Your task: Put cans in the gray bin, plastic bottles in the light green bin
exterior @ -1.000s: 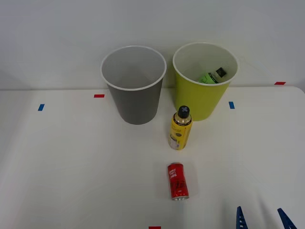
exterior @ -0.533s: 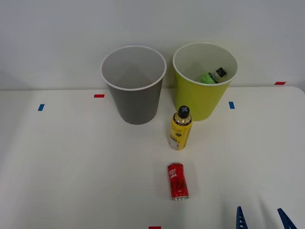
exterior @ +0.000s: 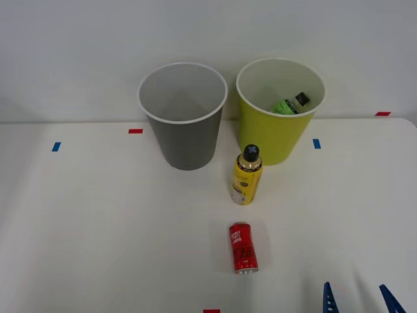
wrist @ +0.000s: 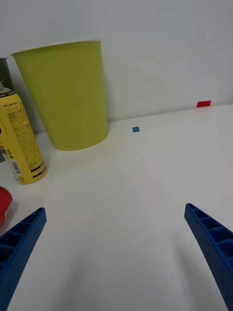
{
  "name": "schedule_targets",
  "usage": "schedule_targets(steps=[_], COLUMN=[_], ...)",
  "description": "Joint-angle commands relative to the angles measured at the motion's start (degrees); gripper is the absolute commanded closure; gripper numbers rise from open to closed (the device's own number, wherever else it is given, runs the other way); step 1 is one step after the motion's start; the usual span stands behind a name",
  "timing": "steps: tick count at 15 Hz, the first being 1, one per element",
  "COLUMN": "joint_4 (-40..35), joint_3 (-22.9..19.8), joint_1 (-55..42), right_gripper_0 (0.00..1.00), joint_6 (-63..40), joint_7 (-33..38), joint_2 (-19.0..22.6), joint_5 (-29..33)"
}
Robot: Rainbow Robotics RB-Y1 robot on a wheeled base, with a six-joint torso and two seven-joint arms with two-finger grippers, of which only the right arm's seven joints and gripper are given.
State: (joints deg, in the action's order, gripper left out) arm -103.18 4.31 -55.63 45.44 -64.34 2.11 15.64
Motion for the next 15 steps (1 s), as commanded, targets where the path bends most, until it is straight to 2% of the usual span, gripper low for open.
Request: schedule_targets(steps=[1,15], joint_4=[0.0,0.0], joint_3=[0.0,0.0], joint_1=[0.0,0.0], right_gripper_0=[0.01,0.01], joint_6=[0.0,0.0], joint_7=[0.0,0.0], joint_2=[0.0,0.0], joint_5=[0.0,0.0])
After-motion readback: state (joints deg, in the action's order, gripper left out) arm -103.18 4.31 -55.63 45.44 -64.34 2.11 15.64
